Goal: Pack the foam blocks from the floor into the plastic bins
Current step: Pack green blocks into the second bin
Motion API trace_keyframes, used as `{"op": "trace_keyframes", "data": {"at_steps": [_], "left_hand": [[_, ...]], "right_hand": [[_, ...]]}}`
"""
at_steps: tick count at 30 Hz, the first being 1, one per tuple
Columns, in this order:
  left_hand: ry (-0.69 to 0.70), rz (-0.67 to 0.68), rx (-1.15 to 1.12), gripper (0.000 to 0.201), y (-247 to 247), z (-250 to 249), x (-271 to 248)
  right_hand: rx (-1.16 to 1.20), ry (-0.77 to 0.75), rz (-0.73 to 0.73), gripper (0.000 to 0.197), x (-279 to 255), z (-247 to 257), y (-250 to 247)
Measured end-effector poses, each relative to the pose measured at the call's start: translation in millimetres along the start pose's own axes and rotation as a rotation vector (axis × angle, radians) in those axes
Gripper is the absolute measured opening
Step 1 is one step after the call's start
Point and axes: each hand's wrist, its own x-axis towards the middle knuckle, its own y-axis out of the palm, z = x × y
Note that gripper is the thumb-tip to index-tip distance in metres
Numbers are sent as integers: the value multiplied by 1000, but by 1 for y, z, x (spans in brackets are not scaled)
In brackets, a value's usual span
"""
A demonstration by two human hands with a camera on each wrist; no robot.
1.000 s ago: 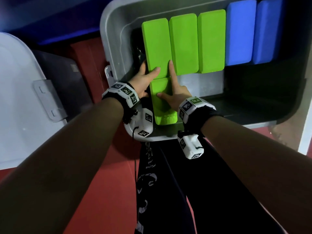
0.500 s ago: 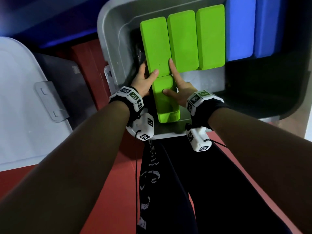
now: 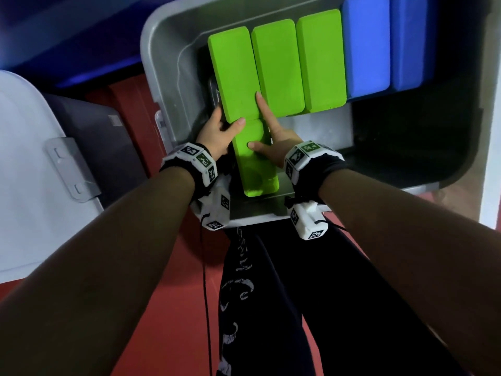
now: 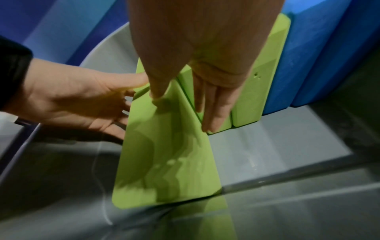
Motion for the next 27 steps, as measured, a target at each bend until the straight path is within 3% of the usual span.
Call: {"op": "trace_keyframes", "data": {"at_steps": [2, 4, 7, 10, 14, 17, 22, 27], "left_hand": [[4, -35, 37, 83, 2, -7, -3], [91, -188, 149, 94, 7, -16, -6], [188, -411, 409, 90, 21, -36, -18], [349, -380, 733, 81, 41, -63, -27], [559, -138, 1105, 72, 76, -87, -19], [647, -87, 1384, 96, 109, -96, -10], [634, -194, 1484, 119, 133, -110, 25], [710, -300, 1439, 114, 134, -118, 45]], "right_hand": [[-11, -6, -20, 84, -7, -2, -4], [-27, -17, -84, 68, -23, -9, -12], [-23, 34, -226, 52, -46, -31, -27], [30, 204, -384, 44, -64, -56, -49], [347, 523, -544, 62, -70, -80, -82], [679, 652, -636, 77, -57, -99, -106], [1067, 634, -579, 94, -32, -119, -134], [1325, 558, -551, 112, -5, -126, -146]]}}
